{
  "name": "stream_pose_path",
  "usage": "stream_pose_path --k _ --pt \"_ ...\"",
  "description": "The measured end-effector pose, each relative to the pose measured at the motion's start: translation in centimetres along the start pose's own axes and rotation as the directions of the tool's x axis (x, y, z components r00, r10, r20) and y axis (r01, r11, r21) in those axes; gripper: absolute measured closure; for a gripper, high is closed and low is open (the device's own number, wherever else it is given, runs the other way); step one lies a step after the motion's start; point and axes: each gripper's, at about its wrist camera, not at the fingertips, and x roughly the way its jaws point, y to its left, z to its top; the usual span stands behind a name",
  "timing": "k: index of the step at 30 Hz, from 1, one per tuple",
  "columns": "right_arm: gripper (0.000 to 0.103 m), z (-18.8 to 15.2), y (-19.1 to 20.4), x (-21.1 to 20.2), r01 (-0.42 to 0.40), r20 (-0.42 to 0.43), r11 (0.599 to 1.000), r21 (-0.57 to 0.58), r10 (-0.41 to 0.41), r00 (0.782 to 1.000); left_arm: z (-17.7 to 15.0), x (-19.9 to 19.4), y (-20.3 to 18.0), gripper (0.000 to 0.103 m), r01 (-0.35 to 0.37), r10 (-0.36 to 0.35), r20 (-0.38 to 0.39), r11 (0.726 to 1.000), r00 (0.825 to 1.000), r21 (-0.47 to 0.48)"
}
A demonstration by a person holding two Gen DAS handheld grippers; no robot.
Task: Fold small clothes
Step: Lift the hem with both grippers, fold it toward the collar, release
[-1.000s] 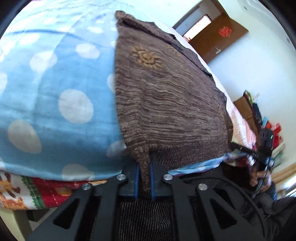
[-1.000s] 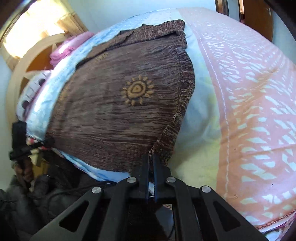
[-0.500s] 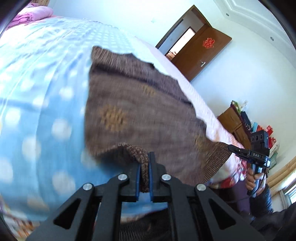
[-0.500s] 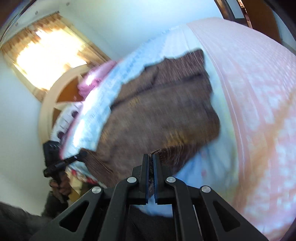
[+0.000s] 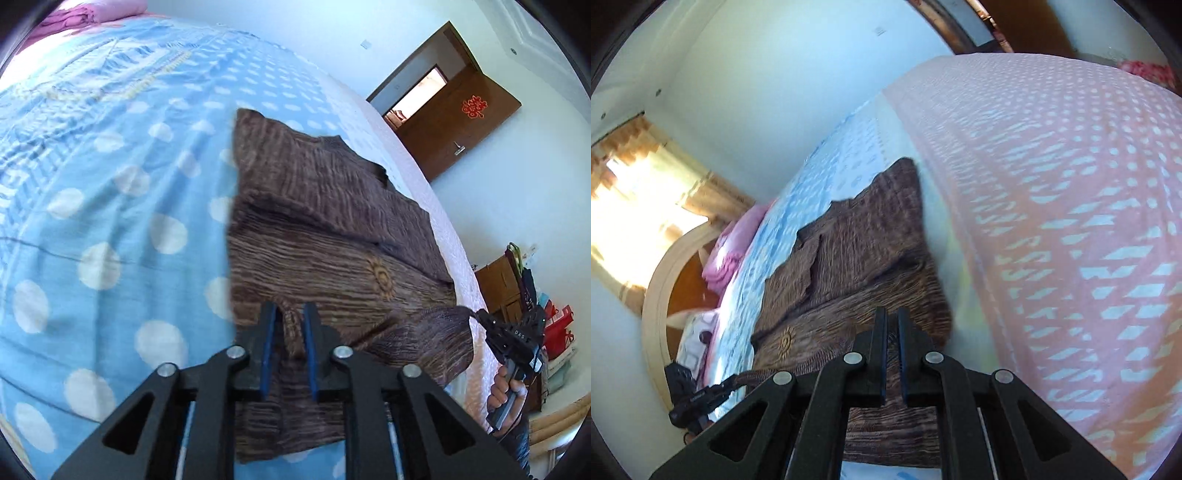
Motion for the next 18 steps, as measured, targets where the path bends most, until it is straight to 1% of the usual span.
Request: stream_pose_path --k 1,3,4,6,8,10,11,12,14,17,18 --pt "0.098 -0.1 0.1 -0.6 0.003 0.018 1.0 -0.017 -0.003 1.0 0.0 -0.6 0.2 0.069 -0.015 0.015 0.016 1.0 1.0 0.02" --pt "0.098 -0.5 0.8 -1.6 0.02 0.049 0.998 -0.064 -0.017 0.999 -0.2 -2.1 0.4 0.056 -0.045 0.041 0.053 0.996 0.998 0.079" --pt "0.098 -0.8 1.3 -2.0 0.028 0.057 0.995 -0.094 -0.022 0.998 -0.4 -2.7 0.4 0.055 -0.055 0.047 0.066 0.991 0.997 0.122" --pt "0.097 -1.6 2.1 -2.2 0.059 0.063 0.986 -0.156 -0.05 0.997 -0.4 -2.9 0.2 0.055 -0.05 0.038 0.062 0.978 0.997 0.204" --pt "0.097 -2.2 2.5 -1.9 0.07 0.05 0.98 -0.185 -0.062 0.997 -0.6 -2.7 -0.7 0.055 -0.054 0.038 0.056 0.95 0.998 0.308" --pt "0.097 -2.7 3.0 -1.4 0.061 0.025 0.98 -0.192 -0.057 0.998 -0.7 -1.9 -1.7 0.036 -0.073 0.052 0.063 0.921 0.997 0.384" --pt "0.097 -3.0 3.0 -1.4 0.054 0.018 0.981 -0.188 -0.051 0.999 -0.5 -1.4 -2.2 0.033 -0.084 0.059 0.072 0.907 0.996 0.412" --pt "0.097 -3.2 3.2 -1.2 0.045 0.012 0.982 -0.183 -0.044 0.999 -0.2 -0.7 -2.7 0.032 -0.089 0.063 0.076 0.896 0.995 0.434" --pt "0.097 -3.5 3.6 -0.9 0.042 0.007 0.982 -0.185 -0.041 0.999 0.4 0.4 -3.3 0.032 -0.09 0.066 0.068 0.887 0.996 0.453" --pt "0.097 -3.4 4.1 -1.2 0.064 0.016 0.977 -0.204 -0.062 0.998 1.0 2.4 -3.4 0.032 -0.054 0.048 0.024 0.9 0.999 0.433" --pt "0.097 -3.5 4.1 -1.3 0.07 0.019 0.976 -0.208 -0.067 0.998 1.0 3.1 -3.4 0.032 -0.052 0.053 0.01 0.901 0.999 0.431"
